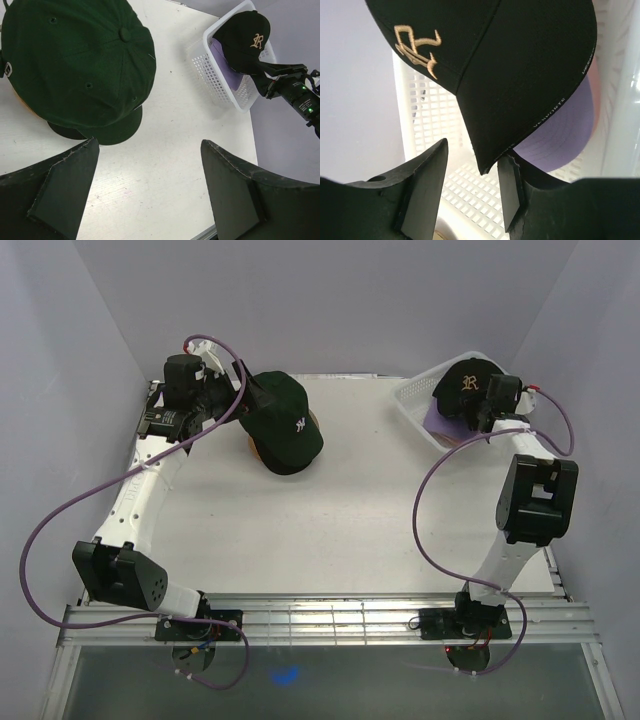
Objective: Stack the hats
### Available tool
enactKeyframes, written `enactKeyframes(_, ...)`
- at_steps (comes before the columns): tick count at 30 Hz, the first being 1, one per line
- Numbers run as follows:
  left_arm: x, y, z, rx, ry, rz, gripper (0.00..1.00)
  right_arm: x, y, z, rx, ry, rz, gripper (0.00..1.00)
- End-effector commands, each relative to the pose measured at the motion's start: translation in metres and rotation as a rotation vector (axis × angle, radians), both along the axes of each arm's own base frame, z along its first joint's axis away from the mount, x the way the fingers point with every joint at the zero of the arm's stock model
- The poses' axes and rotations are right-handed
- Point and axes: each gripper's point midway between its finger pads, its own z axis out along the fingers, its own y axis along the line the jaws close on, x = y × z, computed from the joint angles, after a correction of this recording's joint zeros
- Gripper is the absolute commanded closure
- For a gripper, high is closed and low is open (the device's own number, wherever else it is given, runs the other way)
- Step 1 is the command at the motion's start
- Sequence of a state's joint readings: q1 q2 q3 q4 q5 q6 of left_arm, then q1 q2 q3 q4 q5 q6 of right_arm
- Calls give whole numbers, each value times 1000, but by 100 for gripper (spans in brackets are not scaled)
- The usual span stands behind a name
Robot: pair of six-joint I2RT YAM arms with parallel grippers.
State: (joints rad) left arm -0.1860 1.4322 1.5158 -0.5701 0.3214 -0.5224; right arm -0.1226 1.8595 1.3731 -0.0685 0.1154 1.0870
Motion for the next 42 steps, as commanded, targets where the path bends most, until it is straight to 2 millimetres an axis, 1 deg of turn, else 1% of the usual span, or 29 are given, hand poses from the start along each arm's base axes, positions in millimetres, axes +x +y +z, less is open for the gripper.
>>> enactKeyframes(1,-7,5,25,6,-67,8,7,12,-9,46,-39,-182,6,50)
enactKeyframes(2,-7,5,25,7,-66,8,7,12,-9,49,-43,-201,7,50)
enactKeyframes(5,-6,5,24,8,-63,8,7,16,-12,44,-38,-175,5,50)
enactKeyframes(6,-5,5,24,8,-63,9,7,18,-12,35,-31,-155,10,51)
enactKeyframes(8,-5,5,24,6,-64,10,7,20,-13,34,-19,-154,7,52)
enactKeyframes(9,-4,5,25,9,-65,12,7,20,-13,34,-15,-161,6,56)
enactKeyframes(11,-4,5,25,12,-64,13,7,20,-13,37,-19,-201,9,58)
enactKeyframes(13,-3,6,24,13,-62,14,7,21,-13,32,-7,-195,10,58)
enactKeyframes(14,-3,5,23,13,-58,13,7,24,-12,35,5,-200,23,59)
enactKeyframes(15,-2,5,23,12,-58,13,7,26,-12,27,12,-183,28,59)
enactKeyframes(16,-2,5,24,11,-59,11,7,28,-13,25,18,-179,28,59)
enactKeyframes(17,-2,5,24,13,-62,11,7,31,-14,28,19,-187,31,59)
enactKeyframes(20,-2,6,26,16,-66,17,7,36,-12,21,32,-167,41,59)
enactKeyframes(23,-2,7,25,19,-65,21,7,40,-13,14,42,-142,39,67)
enactKeyframes(24,-3,7,27,17,-71,21,7,42,-13,14,47,-143,45,73)
enactKeyframes(26,-3,8,27,20,-70,25,7,44,-9,16,60,-149,71,79)
enactKeyframes(27,-4,8,28,20,-73,25,7,45,-10,15,58,-148,76,87)
enactKeyframes(29,-4,8,28,20,-72,25,7,48,-9,21,63,-161,89,91)
enactKeyframes(31,-4,9,29,20,-75,27,7,48,-7,27,71,-176,106,92)
enactKeyframes(35,-4,9,33,20,-85,28,7,47,2,54,88,-239,141,92)
enactKeyframes(37,-4,9,33,20,-85,28,7,45,4,71,100,-269,154,92)
enactKeyframes(38,-5,9,35,19,-89,28,7,44,4,83,101,-292,158,92)
enactKeyframes(40,-5,8,35,20,-90,24,7,44,7,97,105,-321,178,92)
enactKeyframes(41,-6,9,36,19,-93,26,7,45,7,114,95,-356,190,92)
enactKeyframes(42,-7,9,37,18,-94,25,7,47,7,123,89,-376,202,92)
